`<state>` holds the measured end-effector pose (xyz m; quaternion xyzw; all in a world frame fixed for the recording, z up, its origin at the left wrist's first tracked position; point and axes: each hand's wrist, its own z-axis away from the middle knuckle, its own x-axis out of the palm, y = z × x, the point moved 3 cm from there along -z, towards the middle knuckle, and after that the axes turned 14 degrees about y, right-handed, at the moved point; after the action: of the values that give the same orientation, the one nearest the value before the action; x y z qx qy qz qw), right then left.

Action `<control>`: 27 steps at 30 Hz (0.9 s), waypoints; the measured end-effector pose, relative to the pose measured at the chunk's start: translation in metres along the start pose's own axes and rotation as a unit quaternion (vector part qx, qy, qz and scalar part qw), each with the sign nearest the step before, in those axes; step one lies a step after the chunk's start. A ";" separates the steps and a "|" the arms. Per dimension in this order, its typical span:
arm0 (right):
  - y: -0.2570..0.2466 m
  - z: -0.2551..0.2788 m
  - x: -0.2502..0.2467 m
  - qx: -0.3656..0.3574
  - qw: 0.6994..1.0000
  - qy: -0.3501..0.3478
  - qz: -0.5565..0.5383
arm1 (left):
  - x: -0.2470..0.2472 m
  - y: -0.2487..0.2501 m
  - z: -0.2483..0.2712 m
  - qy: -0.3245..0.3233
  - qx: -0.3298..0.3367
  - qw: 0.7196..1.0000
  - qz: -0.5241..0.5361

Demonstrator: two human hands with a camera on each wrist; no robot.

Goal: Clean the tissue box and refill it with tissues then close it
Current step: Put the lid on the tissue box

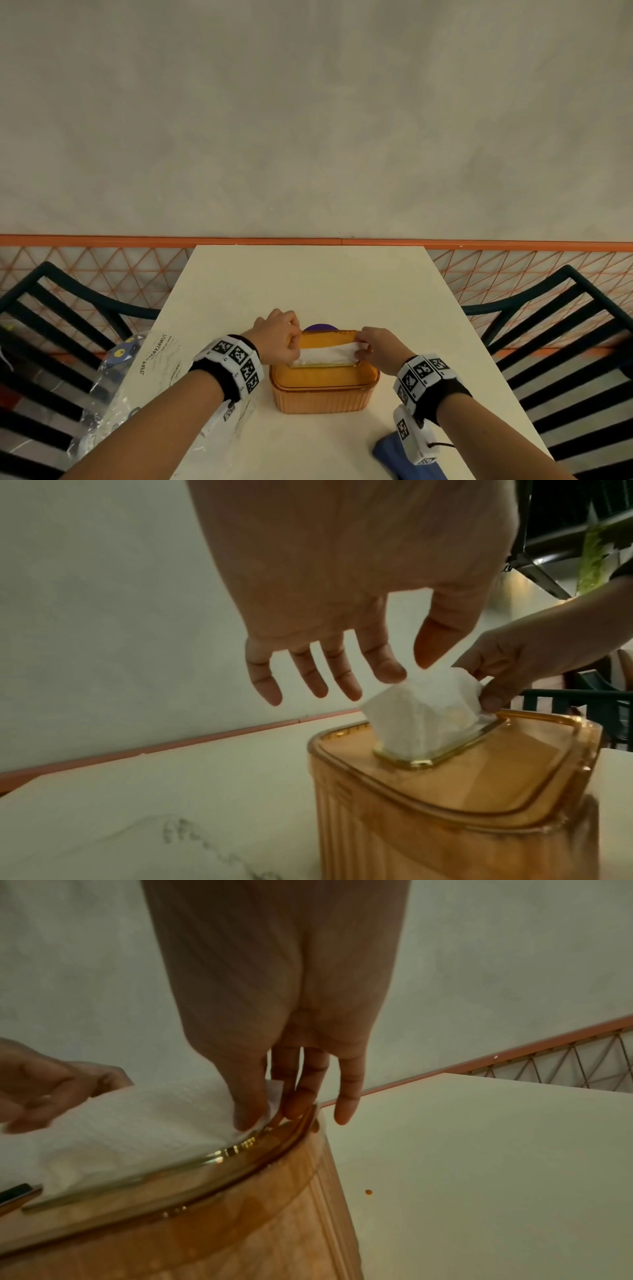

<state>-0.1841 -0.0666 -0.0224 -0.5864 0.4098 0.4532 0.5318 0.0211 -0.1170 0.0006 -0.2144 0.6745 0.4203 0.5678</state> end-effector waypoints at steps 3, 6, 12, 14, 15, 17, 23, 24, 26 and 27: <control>-0.002 0.000 0.000 0.004 1.000 0.000 -0.001 | -0.003 -0.009 0.002 -0.013 -0.006 1.000 0.009; -0.001 0.000 0.000 0.005 1.000 0.000 -0.002 | 0.005 -0.009 0.006 -0.049 -0.001 0.999 -0.008; -0.001 0.002 -0.002 0.017 0.999 -0.003 -0.027 | 0.001 -0.008 0.003 -0.002 0.022 0.999 -0.024; 0.001 0.003 -0.002 0.022 0.999 -0.006 -0.034 | 0.001 -0.015 0.002 0.002 0.012 1.000 -0.008; 0.003 0.004 -0.003 0.028 0.999 -0.004 -0.044 | 0.005 -0.018 0.003 -0.007 0.008 1.000 -0.008; 0.006 0.005 -0.004 0.032 0.997 0.014 -0.072 | 0.014 -0.024 0.002 -0.017 0.000 1.000 -0.003; 0.012 0.005 -0.004 0.101 0.983 0.061 -0.138 | 0.022 -0.033 0.006 0.080 -0.091 0.979 0.166; 0.012 0.005 -0.003 0.104 0.983 0.060 -0.139 | 0.023 -0.034 0.007 0.085 -0.101 0.976 0.171; 0.011 0.005 -0.003 0.103 0.982 0.062 -0.145 | 0.024 -0.035 0.007 0.096 -0.120 0.971 0.185; 0.011 0.006 -0.003 0.102 0.982 0.065 -0.146 | 0.025 -0.035 0.007 0.105 -0.130 0.966 0.195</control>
<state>-0.1957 -0.0616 -0.0220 -0.6109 0.3975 0.2878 0.6212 0.0456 -0.1257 -0.0342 -0.1929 0.6988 0.5821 0.3682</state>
